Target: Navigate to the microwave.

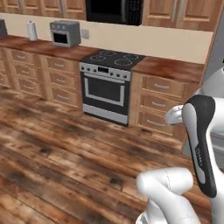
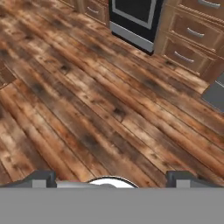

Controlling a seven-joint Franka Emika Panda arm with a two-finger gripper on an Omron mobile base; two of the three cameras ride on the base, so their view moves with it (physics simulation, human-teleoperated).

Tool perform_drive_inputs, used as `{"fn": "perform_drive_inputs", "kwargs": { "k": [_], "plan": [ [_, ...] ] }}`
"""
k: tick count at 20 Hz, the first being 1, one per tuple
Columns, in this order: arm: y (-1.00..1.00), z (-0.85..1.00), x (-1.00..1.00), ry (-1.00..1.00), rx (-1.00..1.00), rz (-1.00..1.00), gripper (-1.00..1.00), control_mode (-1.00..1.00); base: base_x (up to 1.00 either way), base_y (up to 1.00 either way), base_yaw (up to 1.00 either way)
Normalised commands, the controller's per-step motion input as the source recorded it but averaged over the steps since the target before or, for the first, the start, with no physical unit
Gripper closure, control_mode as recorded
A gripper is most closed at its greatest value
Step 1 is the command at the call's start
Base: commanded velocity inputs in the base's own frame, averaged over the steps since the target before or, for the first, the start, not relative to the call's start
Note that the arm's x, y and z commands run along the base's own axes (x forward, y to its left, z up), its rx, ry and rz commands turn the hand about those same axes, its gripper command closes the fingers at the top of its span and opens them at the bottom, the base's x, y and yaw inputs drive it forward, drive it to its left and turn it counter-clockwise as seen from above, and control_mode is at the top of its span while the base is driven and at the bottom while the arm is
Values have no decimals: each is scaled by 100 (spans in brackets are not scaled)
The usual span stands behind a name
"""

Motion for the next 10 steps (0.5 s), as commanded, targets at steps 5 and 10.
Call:
{"fn": "perform_drive_inputs", "kwargs": {
  "k": [5, 10],
  "plan": [
    [0, 0, 0, 0, 0, 0, -100, 100, 94, 30, -54],
    [0, 0, 0, 0, 0, 0, -100, 100, 100, 63, -35]
  ]
}}
